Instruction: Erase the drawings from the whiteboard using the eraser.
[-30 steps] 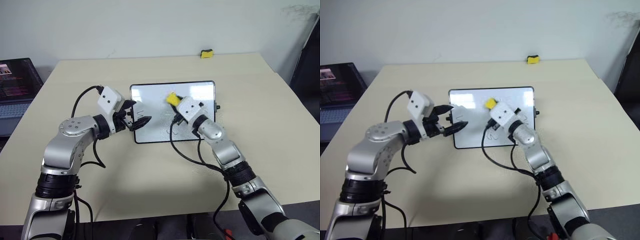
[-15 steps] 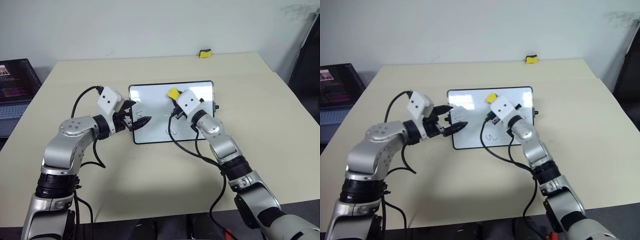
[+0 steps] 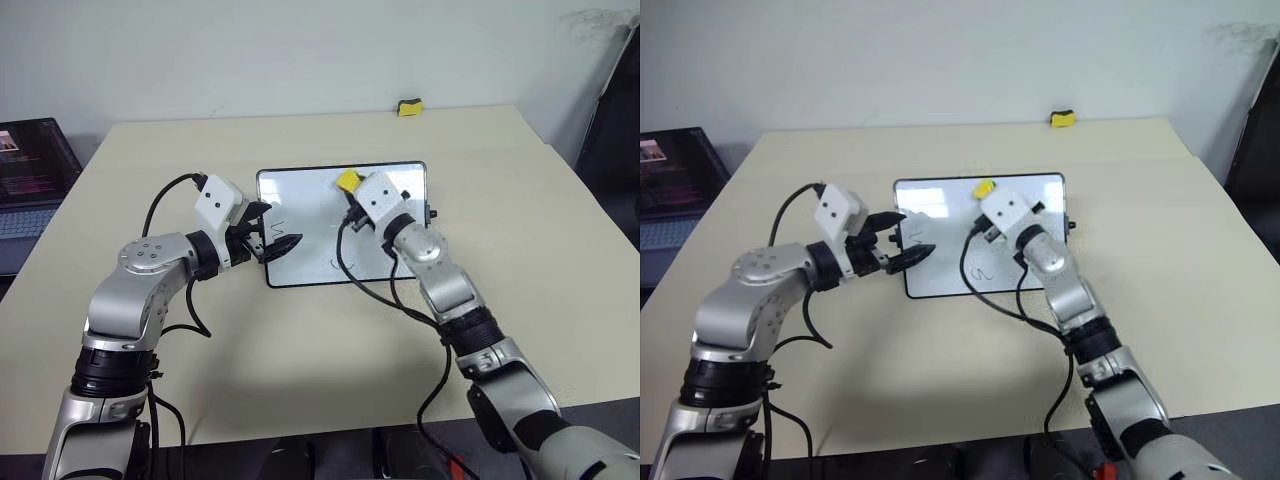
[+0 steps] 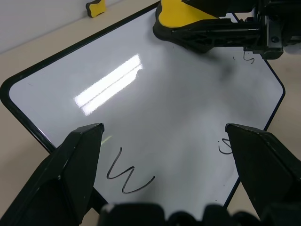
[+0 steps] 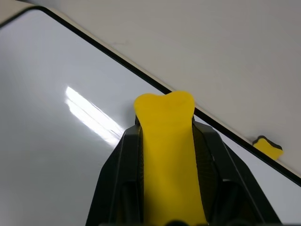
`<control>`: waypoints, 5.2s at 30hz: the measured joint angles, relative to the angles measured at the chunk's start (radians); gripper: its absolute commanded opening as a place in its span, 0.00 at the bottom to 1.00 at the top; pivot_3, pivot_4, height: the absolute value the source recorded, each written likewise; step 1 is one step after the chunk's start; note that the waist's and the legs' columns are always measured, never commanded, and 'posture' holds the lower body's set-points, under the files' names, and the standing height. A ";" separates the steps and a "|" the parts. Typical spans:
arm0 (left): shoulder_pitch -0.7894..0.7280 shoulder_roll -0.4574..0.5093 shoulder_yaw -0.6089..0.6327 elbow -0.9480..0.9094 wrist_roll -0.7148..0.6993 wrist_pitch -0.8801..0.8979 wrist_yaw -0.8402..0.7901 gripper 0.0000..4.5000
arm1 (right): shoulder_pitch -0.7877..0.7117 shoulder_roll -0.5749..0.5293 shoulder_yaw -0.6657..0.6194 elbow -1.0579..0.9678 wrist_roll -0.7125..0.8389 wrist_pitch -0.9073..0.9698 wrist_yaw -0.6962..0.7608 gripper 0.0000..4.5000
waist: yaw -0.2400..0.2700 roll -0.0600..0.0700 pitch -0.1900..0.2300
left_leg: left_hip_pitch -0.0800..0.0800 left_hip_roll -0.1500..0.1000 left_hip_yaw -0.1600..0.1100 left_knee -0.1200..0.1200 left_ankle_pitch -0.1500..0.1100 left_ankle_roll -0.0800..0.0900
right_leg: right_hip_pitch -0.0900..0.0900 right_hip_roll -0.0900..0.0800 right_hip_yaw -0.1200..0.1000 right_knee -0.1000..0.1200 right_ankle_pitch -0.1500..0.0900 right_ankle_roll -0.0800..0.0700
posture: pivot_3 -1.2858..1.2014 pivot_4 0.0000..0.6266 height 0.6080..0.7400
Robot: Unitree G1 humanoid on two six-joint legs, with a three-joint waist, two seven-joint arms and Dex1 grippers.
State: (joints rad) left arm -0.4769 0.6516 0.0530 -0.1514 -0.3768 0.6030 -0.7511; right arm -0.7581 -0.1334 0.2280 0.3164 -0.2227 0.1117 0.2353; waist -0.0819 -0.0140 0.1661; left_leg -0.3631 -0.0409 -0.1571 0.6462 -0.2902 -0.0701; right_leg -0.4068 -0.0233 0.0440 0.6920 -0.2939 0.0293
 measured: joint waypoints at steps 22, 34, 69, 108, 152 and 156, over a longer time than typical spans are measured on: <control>0.018 0.002 0.008 0.000 0.004 -0.003 0.000 1.00 | 0.163 0.001 -0.001 -0.229 0.053 0.232 0.114 0.24 | 0.001 -0.004 -0.004 | 0.004 0.001 -0.001 0.001 0.001 0.000 | 0.002 0.002 0.000 0.005 0.002 -0.003 | 0.52 0.24 1.00; 0.018 0.002 0.008 0.000 0.005 -0.004 -0.001 1.00 | -0.014 0.011 -0.031 -0.030 0.008 0.116 -0.032 0.24 | 0.001 -0.004 -0.004 | 0.000 0.001 -0.001 -0.001 0.002 -0.002 | 0.000 0.001 -0.001 -0.001 0.002 -0.003 | 0.52 0.24 1.00; 0.033 -0.002 0.011 0.000 0.004 -0.004 0.024 1.00 | 0.088 -0.039 -0.015 -0.248 0.112 0.296 0.180 0.24 | 0.007 -0.003 -0.003 | 0.007 0.002 -0.006 -0.004 0.001 -0.001 | 0.012 0.002 -0.001 -0.011 0.003 -0.003 | 0.52 0.24 1.00; 0.291 0.008 0.102 -0.198 -0.109 -0.066 -0.020 1.00 | 0.680 -0.368 -0.225 -0.845 0.476 0.399 0.380 0.23 | 0.050 -0.004 -0.003 | -0.002 0.002 -0.002 -0.002 0.000 0.000 | 0.003 0.001 -0.002 -0.011 0.003 -0.002 | 0.52 0.24 1.00; 0.054 0.017 -0.056 -0.031 -0.081 -0.139 -0.219 1.00 | 0.471 -0.090 -0.070 -0.386 0.202 0.289 0.114 0.23 | 0.022 -0.006 -0.005 | 0.035 0.006 0.005 -0.002 0.000 0.002 | 0.037 0.005 0.000 -0.011 0.003 0.004 | 0.52 0.24 1.00; 0.054 0.021 -0.045 0.002 -0.072 -0.149 -0.218 1.00 | 0.468 -0.058 -0.092 -0.394 0.239 0.261 0.122 0.23 | 0.023 -0.004 -0.002 | 0.030 0.006 0.005 -0.004 0.000 0.002 | 0.031 0.005 0.000 -0.012 0.003 0.004 | 0.52 0.24 1.00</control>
State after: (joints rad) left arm -0.4228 0.6724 0.0084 -0.1491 -0.4489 0.4540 -0.9688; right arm -0.2896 -0.1913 0.1359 -0.0772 0.0166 0.3725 0.3573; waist -0.0593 -0.0182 0.1637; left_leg -0.3328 -0.0349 -0.1526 0.6427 -0.2901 -0.0678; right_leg -0.3753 -0.0182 0.0443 0.6804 -0.2906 0.0330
